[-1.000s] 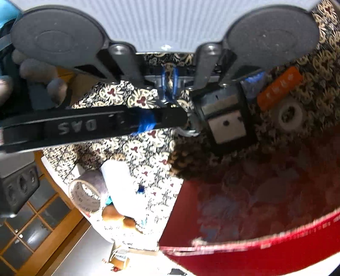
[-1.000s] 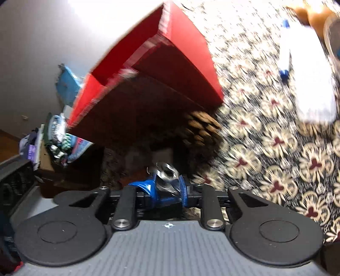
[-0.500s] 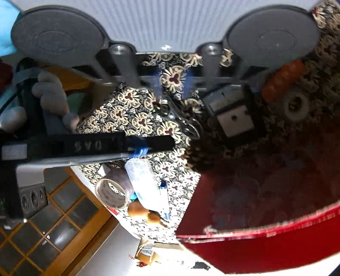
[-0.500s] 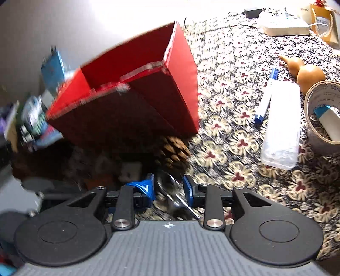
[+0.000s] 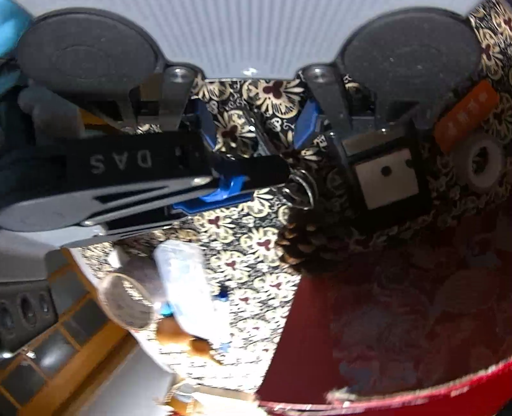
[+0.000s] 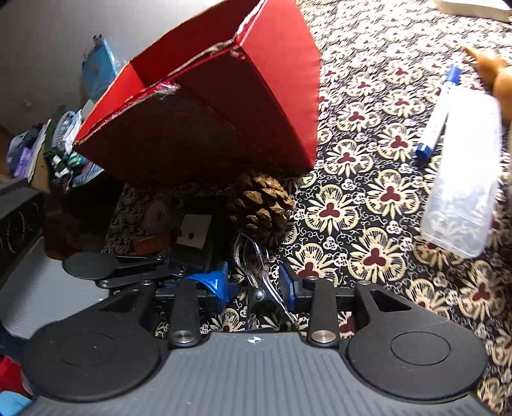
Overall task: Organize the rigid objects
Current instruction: 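Lift the key ring with the right tool and carry it toward the red box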
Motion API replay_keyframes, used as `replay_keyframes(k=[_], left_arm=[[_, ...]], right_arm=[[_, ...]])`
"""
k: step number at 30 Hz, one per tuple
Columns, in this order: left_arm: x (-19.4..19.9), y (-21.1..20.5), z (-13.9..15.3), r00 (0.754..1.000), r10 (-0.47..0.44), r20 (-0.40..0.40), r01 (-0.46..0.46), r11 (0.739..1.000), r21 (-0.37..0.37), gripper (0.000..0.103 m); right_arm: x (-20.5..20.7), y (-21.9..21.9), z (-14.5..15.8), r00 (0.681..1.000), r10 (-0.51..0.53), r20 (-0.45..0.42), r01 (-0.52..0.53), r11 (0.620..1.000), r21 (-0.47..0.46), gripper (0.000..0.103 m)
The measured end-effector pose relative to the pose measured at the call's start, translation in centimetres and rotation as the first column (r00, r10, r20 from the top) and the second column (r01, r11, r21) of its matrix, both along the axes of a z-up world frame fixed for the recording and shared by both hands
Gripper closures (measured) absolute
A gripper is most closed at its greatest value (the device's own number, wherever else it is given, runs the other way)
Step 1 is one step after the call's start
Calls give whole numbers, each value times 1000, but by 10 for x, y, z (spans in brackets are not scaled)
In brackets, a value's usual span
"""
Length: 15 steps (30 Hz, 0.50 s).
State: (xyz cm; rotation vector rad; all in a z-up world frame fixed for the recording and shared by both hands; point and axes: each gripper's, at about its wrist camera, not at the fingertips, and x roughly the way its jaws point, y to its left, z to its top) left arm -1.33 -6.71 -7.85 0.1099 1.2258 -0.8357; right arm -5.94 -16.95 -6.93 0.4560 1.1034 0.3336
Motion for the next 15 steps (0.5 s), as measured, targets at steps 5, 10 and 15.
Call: replay_keyframes(k=[5,10,15], left_arm=[[-2,-8,0,995,92,36,-93,995,22,81],[-2,-2,1,982,188,19,-188,982,21,93],[-17,-14,16,972,212,101,-217,975,49,94]], right_arm=[[12,-4,-9,998,59,-20,-57,997,59,81],[21,-11,-15,992,108,-59,-99,986,137,81],[22,-28,-7,990,130,-60,-113,968,224,85]])
